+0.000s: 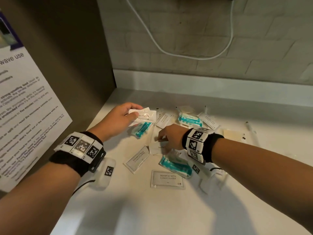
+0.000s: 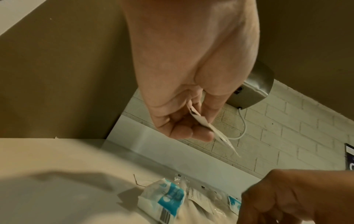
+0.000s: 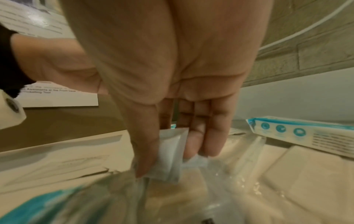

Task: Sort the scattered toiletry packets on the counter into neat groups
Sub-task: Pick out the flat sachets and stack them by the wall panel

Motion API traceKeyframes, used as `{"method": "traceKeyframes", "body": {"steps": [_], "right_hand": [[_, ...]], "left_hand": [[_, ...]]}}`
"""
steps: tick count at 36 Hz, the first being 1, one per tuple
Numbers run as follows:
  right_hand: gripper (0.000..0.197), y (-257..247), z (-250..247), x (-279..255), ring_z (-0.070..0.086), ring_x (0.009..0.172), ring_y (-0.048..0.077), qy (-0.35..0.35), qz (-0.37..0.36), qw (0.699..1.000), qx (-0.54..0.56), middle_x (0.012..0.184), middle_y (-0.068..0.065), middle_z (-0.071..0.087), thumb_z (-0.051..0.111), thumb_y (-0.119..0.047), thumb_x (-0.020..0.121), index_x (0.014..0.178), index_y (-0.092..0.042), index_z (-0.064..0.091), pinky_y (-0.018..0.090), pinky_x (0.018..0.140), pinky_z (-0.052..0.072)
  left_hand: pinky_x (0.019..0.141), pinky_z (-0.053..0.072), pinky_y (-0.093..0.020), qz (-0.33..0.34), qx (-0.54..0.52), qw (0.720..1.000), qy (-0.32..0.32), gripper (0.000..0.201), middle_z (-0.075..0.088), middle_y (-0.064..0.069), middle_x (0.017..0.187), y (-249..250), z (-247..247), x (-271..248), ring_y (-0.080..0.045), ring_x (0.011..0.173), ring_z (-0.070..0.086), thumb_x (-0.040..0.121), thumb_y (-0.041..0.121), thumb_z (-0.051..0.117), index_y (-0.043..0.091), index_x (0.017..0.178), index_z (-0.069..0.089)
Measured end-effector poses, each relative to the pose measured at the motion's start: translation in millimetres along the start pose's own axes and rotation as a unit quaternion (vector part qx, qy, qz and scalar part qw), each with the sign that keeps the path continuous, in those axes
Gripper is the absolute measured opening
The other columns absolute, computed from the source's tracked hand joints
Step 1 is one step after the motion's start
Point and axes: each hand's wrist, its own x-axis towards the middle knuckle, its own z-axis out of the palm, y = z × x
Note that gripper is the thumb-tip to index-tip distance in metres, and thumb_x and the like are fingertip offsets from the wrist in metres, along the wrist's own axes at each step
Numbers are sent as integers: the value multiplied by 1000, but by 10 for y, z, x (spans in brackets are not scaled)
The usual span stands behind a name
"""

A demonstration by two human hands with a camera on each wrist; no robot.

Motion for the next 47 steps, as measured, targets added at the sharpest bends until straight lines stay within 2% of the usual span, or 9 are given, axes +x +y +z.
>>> {"method": "traceKeyframes", "body": {"steps": [8,12,19,23,31,35,38,42,47], "right_hand": [[2,80,64,-102,54,96,14,56,-8,997,-44,107,-5,56,62,-29,84,85,-29,62,32,81,52],[24,148,55,-190,54,104,18,117,-27,992,-40,111,-2,58,63,-28,86,109,-23,67,35,87,51],[20,171,-172,-296,51,100,16,136,-56,989,11,103,-5,67,70,-36,84,101,-25,68,33,84,46],[26,148,-376,-328,63,89,18,162,-57,983,65,98,-3,69,75,-31,79,102,-23,66,35,83,52],[41,261,-553,-365,57,72,18,247,-51,958,135,83,3,64,88,-19,63,88,-11,56,27,61,46],[53,263,-550,-361,55,66,14,268,-51,949,159,74,-4,58,91,-22,59,87,-13,46,25,57,44],[59,245,-519,-360,57,70,18,272,-49,948,160,72,-4,54,92,-20,57,87,-13,42,31,59,47],[68,261,-475,-374,56,78,21,281,-47,946,153,94,5,57,93,-25,55,100,-10,45,29,61,46],[77,292,-470,-391,55,105,19,222,-21,971,81,127,2,47,80,-45,71,134,-22,42,31,84,46]], "left_hand": [[76,60,-38,-6,-8,1000,-14,23,71,0,104,23,81,16,-13,94,71,99,16,52,31,113,64],[80,60,-45,-10,-13,999,-33,24,70,-2,107,29,116,29,-17,97,70,99,17,52,31,114,64],[85,57,-39,14,-10,999,-27,25,71,4,109,72,218,82,-14,102,67,99,18,50,33,114,65],[70,55,-24,34,-23,998,-53,24,72,3,103,165,364,94,-14,92,69,100,16,48,30,112,64],[77,60,-42,17,-134,987,-89,27,73,-12,101,409,472,59,-33,87,74,105,23,37,18,117,61],[78,61,-36,37,-97,988,-112,33,71,-4,105,433,514,19,-23,90,73,99,38,48,16,122,59],[76,61,-31,65,-56,990,-113,28,67,-4,112,395,534,25,-19,89,73,96,25,58,16,123,58],[78,61,-35,81,-42,988,-127,24,63,-6,116,339,553,22,-21,91,72,97,16,57,16,121,57],[75,61,-40,85,-45,985,-143,22,62,-6,114,325,562,-10,-24,88,72,101,14,48,13,122,51]]}}
